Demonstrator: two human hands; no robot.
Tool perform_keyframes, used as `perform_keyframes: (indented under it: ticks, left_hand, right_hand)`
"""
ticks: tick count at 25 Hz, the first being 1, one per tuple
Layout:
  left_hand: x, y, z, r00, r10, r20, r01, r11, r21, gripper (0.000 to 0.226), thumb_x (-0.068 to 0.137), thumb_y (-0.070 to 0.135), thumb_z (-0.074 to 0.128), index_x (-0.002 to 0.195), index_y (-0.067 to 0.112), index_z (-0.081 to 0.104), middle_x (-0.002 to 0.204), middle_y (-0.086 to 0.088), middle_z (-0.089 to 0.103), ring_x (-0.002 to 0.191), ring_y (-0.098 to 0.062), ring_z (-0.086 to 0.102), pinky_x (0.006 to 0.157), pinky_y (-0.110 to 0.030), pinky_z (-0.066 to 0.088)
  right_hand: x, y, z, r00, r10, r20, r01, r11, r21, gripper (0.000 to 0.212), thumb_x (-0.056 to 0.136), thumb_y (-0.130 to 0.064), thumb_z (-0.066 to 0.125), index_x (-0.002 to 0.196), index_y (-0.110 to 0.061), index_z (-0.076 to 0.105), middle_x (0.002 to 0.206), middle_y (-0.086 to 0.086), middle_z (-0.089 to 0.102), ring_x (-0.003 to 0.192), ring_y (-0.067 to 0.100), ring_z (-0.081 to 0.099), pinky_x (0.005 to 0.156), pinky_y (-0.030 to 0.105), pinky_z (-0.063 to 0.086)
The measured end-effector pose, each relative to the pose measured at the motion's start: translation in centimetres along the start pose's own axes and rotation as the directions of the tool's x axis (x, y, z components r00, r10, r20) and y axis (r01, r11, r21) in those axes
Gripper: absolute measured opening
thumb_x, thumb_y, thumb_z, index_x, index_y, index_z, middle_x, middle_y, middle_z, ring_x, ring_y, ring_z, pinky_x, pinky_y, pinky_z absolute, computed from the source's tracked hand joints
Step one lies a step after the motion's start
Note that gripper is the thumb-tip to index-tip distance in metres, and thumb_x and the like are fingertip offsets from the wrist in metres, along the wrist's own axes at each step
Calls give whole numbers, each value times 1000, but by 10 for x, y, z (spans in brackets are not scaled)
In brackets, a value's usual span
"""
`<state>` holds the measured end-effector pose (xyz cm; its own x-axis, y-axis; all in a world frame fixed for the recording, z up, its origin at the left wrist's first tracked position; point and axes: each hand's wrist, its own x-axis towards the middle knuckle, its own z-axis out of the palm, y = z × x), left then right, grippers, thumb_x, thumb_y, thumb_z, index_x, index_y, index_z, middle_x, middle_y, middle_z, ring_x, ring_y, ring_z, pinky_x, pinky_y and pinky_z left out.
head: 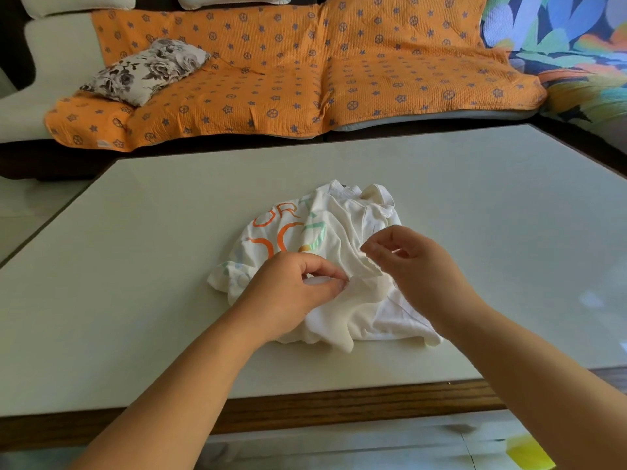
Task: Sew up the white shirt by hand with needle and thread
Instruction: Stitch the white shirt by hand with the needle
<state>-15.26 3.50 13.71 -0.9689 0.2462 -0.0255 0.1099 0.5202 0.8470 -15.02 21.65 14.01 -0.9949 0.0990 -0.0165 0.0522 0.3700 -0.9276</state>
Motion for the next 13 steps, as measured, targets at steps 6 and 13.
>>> perform_keyframes:
  ticks: [6, 13]
  left_hand:
    - [1, -2, -4, 996, -37, 83, 37, 999, 10, 15, 87, 23, 72, 87, 37, 76, 92, 23, 72, 87, 16, 61, 74, 0, 41]
    - [-2, -4, -13, 979, -79, 188, 88, 995, -44, 15, 88, 25, 70, 82, 38, 76, 92, 16, 73, 89, 6, 64, 79, -10, 46]
  right_hand:
    - [11, -11, -14, 946, 46, 320, -272, 648, 712, 10, 101, -11, 46, 96, -8, 55, 81, 17, 71, 68, 27, 71, 61, 32, 60]
    - [38, 2, -22, 998, 56, 21, -57, 801, 597, 10, 100, -13, 51, 95, -10, 59, 74, 7, 71, 88, 27, 72, 98, 42, 51]
